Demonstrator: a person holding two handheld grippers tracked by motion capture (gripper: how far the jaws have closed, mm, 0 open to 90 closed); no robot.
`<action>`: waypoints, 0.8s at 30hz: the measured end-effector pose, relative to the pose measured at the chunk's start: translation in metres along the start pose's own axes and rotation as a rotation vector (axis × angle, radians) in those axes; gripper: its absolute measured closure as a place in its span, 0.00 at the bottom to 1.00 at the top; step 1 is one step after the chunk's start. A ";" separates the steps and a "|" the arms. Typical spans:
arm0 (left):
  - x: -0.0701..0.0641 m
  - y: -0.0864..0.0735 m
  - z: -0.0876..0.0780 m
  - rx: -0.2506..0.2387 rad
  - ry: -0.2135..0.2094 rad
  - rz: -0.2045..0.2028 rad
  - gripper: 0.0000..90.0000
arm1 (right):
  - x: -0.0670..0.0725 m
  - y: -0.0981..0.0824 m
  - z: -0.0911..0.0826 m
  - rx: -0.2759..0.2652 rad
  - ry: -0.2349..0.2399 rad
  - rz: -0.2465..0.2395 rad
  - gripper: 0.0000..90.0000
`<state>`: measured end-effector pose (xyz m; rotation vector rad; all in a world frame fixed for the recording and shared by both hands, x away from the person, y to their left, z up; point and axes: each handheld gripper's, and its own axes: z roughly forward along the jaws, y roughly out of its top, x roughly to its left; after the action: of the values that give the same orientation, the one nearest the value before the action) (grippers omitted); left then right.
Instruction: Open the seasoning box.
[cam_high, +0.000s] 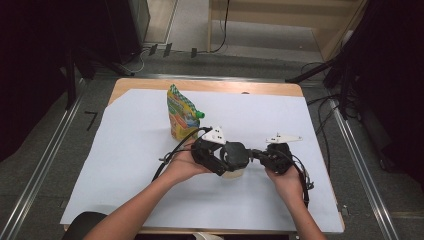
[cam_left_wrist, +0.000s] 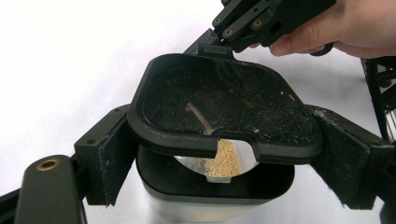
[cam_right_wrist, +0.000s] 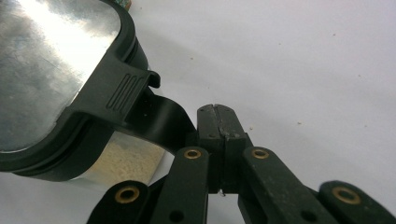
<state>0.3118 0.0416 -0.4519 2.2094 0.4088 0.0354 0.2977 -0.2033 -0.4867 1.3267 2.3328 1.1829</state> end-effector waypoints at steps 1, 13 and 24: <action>-0.001 0.001 -0.001 0.004 0.006 0.003 0.17 | 0.000 0.000 0.000 0.001 0.003 0.001 1.00; -0.004 0.007 -0.003 0.004 0.026 0.026 0.18 | 0.003 -0.003 -0.005 0.004 0.000 0.012 1.00; -0.013 0.015 -0.010 0.006 -0.039 0.023 0.46 | 0.006 -0.003 -0.009 0.000 -0.007 -0.001 1.00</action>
<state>0.3024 0.0367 -0.4332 2.2170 0.3625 0.0036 0.2873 -0.2037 -0.4823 1.3278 2.3280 1.1762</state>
